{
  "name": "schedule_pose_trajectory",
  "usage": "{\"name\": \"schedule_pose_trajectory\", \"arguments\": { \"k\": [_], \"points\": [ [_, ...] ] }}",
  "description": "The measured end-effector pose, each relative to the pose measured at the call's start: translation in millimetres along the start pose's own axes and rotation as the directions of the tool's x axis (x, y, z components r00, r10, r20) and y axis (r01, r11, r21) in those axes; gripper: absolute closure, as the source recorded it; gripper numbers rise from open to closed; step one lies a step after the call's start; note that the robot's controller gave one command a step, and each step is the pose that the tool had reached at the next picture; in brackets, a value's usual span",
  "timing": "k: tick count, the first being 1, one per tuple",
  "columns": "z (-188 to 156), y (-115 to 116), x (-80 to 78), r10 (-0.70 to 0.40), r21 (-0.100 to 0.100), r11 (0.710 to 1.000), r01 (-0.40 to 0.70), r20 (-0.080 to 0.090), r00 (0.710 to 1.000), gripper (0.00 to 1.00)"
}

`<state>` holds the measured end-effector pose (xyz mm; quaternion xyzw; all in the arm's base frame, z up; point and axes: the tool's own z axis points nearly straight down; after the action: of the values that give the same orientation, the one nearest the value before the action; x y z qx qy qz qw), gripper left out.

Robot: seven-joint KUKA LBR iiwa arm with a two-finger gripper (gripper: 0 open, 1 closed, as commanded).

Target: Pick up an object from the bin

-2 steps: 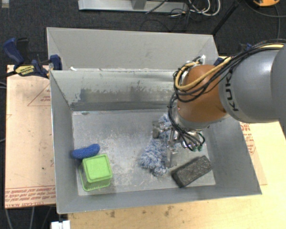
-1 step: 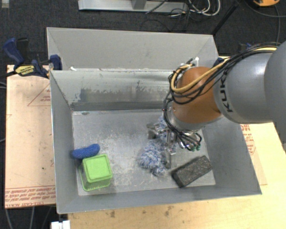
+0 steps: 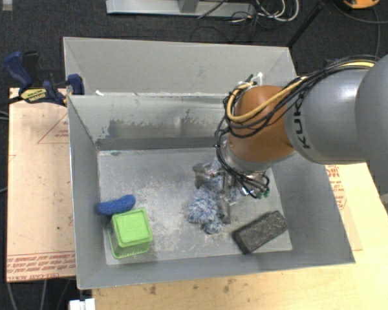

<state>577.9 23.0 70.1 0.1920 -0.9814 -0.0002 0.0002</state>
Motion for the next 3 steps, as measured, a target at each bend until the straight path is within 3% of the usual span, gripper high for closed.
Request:
{"name": "schedule_pose_trajectory", "arguments": {
  "k": [1,2,3],
  "points": [
    [0,-4,12.0,0.091,-0.002,0.996,-0.091,0.002,0.996,0.0],
    [-1,0,-0.8,0.003,0.0,1.0,-0.003,0.001,1.0,1.0],
    [-1,0,-0.8,0.003,-0.001,1.0,-0.003,0.001,1.0,1.0]
  ]
}}
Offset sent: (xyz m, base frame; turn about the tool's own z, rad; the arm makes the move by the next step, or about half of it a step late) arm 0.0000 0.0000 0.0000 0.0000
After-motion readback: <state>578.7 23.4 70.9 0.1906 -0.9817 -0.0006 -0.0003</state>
